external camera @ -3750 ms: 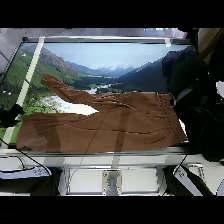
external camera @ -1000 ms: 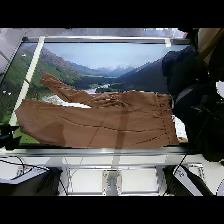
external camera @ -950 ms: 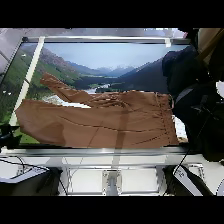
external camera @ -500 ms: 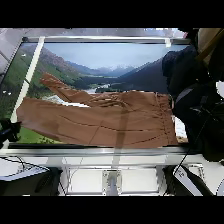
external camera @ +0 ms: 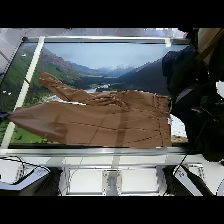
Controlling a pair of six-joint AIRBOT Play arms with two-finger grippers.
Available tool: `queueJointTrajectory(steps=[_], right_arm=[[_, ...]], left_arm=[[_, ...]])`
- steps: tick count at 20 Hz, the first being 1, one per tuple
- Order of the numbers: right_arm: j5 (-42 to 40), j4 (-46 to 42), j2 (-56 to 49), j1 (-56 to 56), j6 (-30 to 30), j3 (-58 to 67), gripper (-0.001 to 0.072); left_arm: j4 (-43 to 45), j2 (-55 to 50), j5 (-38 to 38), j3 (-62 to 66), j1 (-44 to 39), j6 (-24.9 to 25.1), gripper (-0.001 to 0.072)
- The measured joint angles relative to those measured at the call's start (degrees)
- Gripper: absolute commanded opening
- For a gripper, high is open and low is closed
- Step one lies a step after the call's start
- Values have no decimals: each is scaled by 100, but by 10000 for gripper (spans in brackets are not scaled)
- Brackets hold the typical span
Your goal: Fold the clothes and pants, and hang the long-sleeved shirts on hangers.
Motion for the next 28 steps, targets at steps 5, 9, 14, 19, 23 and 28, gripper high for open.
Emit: queueJointTrajectory(steps=[5,9,14,19,23,28], right_arm=[[-33,-2,0,0,-37,0,447],[-35,-9,0,0,-52,0,447],[-48,-15,0,0,-59,0,447],[-50,-15,0,0,-59,0,447],[-52,-11,0,0,-48,0,447],[-50,-2,0,0,61,0,447]], left_arm=[[852,39,188,90,-422,-474,622],[1252,203,507,68,-109,-798,620],[1486,258,896,-608,935,-1451,617],[146,247,2221,-1596,1681,-1655,606],[-579,-31,3206,-1812,1545,-1425,561],[-1047,-796,3606,-1506,990,-1141,466]])
